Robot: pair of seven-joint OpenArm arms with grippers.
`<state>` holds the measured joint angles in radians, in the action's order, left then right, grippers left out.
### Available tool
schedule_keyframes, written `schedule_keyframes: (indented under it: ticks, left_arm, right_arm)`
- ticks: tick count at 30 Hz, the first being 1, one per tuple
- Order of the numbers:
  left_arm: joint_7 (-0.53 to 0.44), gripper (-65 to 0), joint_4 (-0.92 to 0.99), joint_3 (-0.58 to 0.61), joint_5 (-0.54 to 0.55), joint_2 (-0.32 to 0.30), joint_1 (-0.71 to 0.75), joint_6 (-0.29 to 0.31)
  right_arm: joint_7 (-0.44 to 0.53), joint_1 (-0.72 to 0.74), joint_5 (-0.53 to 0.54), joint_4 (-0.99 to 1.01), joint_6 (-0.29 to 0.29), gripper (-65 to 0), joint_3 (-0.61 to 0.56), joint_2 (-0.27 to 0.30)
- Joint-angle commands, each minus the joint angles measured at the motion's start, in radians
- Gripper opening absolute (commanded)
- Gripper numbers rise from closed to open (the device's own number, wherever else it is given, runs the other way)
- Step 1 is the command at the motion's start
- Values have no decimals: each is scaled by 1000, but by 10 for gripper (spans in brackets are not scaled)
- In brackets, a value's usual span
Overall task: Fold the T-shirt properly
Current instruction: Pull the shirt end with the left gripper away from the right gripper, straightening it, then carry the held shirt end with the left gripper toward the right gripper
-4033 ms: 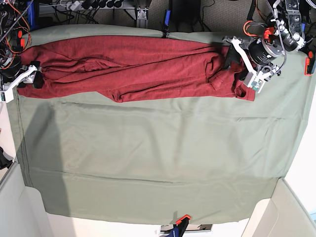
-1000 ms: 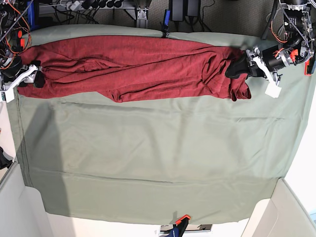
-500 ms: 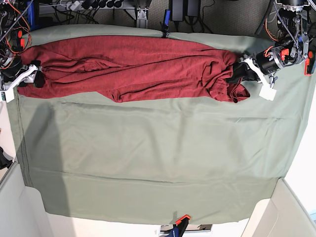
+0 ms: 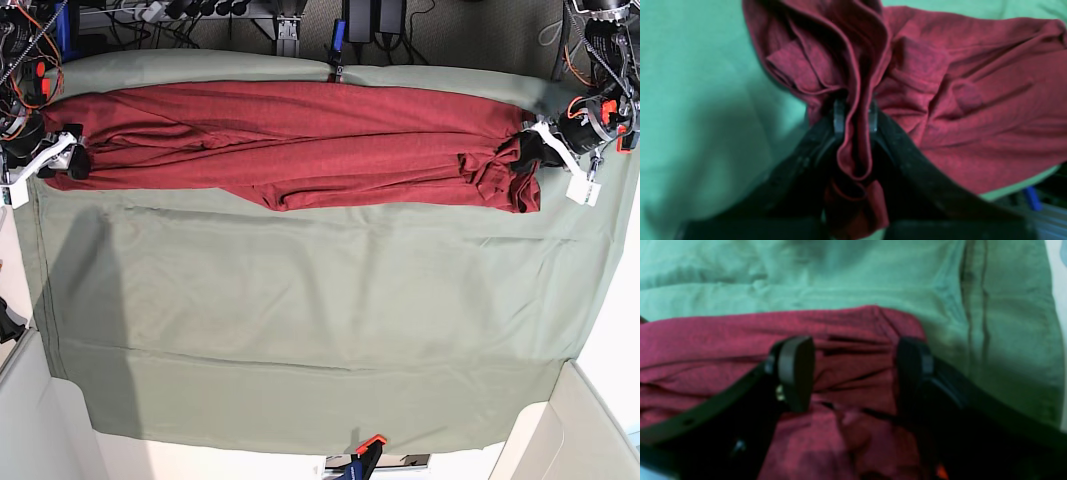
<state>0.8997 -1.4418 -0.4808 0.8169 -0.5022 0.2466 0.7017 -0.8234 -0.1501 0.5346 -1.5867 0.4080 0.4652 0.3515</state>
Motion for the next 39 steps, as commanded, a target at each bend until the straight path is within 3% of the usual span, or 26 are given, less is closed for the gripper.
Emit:
schedule_keyframes:
  ticks: [1, 9, 14, 19, 22, 30, 34, 39]
  left_arm:
    - [-29, -650, -15, -11, -28, -37, -29, -4]
    - [-35, -650, -15, -11, -79, -133, -114, -4]
    - [-18, -650, -15, -11, -67, -141, -113, -4]
    - [103, -650, -71, -11, 83, -140, -102, -4]
    - [108, -650, -188, -11, 147, -138, -53, -4]
    - [110, -650, -542, 31, 174, -24, 40, -4]
    - [90, -650, -567, 170, 134, 47, 35, -4]
    - [76, -650, -567, 385, 47, 184, 33, -4]
  right_arm:
    - [22, 8, 8, -18, 8, -260, 8, 17]
    - [19, 8, 8, -18, 7, -260, 8, 17]
    - [19, 8, 8, -18, 7, -260, 8, 17]
    - [19, 8, 28, -18, 7, -260, 9, 17]
    - [20, 9, 39, -18, 8, -260, 9, 17]
    - [19, 17, 68, -18, 27, -260, 9, 16]
    - [19, 16, 67, -18, 27, -260, 9, 16]
    - [19, 17, 66, -18, 27, -260, 9, 16]
